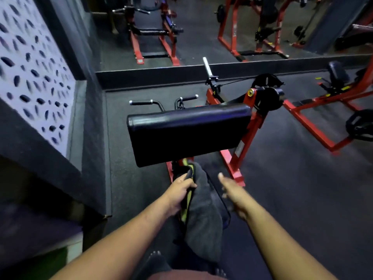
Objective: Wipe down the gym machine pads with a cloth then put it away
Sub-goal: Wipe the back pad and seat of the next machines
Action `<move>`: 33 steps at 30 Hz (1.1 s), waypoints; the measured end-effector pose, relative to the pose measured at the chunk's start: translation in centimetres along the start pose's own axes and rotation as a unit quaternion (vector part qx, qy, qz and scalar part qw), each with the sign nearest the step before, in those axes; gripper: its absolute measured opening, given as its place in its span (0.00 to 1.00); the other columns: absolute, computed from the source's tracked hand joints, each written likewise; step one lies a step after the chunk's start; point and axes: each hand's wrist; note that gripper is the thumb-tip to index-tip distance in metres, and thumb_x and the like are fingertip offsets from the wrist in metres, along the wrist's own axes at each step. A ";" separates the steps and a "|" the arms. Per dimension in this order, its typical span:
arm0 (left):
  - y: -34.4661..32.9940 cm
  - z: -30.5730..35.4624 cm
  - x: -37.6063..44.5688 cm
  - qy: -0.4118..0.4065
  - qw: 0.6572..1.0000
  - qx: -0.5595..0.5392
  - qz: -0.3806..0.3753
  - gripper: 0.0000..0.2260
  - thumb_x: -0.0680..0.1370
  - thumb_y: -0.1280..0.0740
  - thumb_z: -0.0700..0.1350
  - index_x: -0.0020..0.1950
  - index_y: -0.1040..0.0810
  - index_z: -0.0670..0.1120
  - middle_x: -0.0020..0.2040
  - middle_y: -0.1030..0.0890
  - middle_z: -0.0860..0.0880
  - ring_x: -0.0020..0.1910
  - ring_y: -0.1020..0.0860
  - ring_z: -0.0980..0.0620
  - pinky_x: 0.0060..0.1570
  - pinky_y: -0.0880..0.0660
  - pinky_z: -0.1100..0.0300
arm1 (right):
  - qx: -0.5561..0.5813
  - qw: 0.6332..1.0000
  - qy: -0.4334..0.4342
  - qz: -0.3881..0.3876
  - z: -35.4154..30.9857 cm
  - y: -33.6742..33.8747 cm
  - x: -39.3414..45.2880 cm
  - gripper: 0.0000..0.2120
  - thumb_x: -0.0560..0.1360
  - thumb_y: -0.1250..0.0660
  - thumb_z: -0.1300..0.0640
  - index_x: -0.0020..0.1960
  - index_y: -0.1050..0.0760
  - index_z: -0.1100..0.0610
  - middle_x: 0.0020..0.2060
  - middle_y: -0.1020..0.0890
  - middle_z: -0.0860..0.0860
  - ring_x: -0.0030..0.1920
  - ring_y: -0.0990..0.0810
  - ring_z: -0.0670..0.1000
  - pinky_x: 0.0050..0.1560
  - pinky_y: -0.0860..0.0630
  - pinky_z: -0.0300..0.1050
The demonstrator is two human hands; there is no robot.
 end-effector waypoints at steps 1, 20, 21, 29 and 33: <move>-0.2 -0.3 -0.1 0.006 1.000 -0.008 0.020 0.17 0.77 0.40 0.32 0.55 0.17 0.46 0.46 0.15 0.42 0.43 0.17 0.47 0.46 0.21 0.56 | -0.007 0.997 -0.050 -0.051 1.2 -0.1 0.1 0.32 0.73 0.38 0.27 0.65 0.23 0.49 0.54 0.16 0.53 0.48 0.18 0.51 0.46 0.23 0.48; -6.8 -15.0 -5.0 -0.065 0.969 0.058 0.230 0.08 0.79 0.29 0.37 0.57 0.20 0.38 0.48 0.15 0.43 0.47 0.18 0.48 0.48 0.21 0.56 | -0.141 0.949 -0.068 -0.273 12.4 7.6 2.3 0.33 0.77 0.38 0.29 0.65 0.19 0.56 0.61 0.16 0.50 0.60 0.18 0.46 0.57 0.21 0.38; -6.7 -15.3 -5.1 -0.067 0.972 0.032 0.223 0.08 0.79 0.30 0.37 0.58 0.20 0.39 0.49 0.15 0.43 0.47 0.17 0.47 0.49 0.21 0.55 | -0.144 0.949 -0.072 -0.269 12.5 7.2 2.2 0.31 0.78 0.38 0.30 0.63 0.18 0.55 0.58 0.15 0.49 0.57 0.17 0.45 0.50 0.21 0.35; -3.6 -18.9 -5.4 -0.045 0.950 0.077 0.300 0.32 0.73 0.23 0.35 0.69 0.34 0.53 0.58 0.16 0.47 0.56 0.16 0.50 0.57 0.20 0.58 | -0.091 0.988 0.103 -0.073 16.2 6.7 2.8 0.19 0.75 0.26 0.43 0.46 0.16 0.60 0.41 0.13 0.50 0.45 0.17 0.49 0.47 0.22 0.48; -2.3 -21.6 -4.1 -0.019 0.942 0.290 0.166 0.47 0.67 0.18 0.44 0.79 0.39 0.60 0.68 0.24 0.57 0.68 0.25 0.58 0.67 0.32 0.66 | -0.071 0.991 0.110 -0.010 17.4 7.6 3.0 0.24 0.71 0.23 0.41 0.48 0.24 0.61 0.35 0.18 0.48 0.38 0.21 0.45 0.39 0.24 0.43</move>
Point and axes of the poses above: each hand's wrist, its own x-axis towards the middle knuckle, its own y-axis out of the back of the hand, z = x × y
